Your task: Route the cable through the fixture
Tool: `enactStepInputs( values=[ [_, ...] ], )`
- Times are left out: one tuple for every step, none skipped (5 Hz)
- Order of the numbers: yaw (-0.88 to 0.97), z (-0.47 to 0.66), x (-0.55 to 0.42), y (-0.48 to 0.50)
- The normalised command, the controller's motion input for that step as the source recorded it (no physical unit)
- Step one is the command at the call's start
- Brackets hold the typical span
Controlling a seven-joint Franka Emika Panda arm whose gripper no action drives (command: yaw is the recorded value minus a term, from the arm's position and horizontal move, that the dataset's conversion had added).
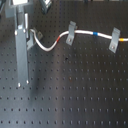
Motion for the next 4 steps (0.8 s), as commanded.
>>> enactStepInputs(
  values=[
    [-0.13, 0.17, -0.297, 0.295],
    [-0.05, 0.17, -0.282, 0.092],
    [0.00, 0.02, -0.224, 0.143],
    [0.00, -0.02, -0.177, -0.080]
  ],
)
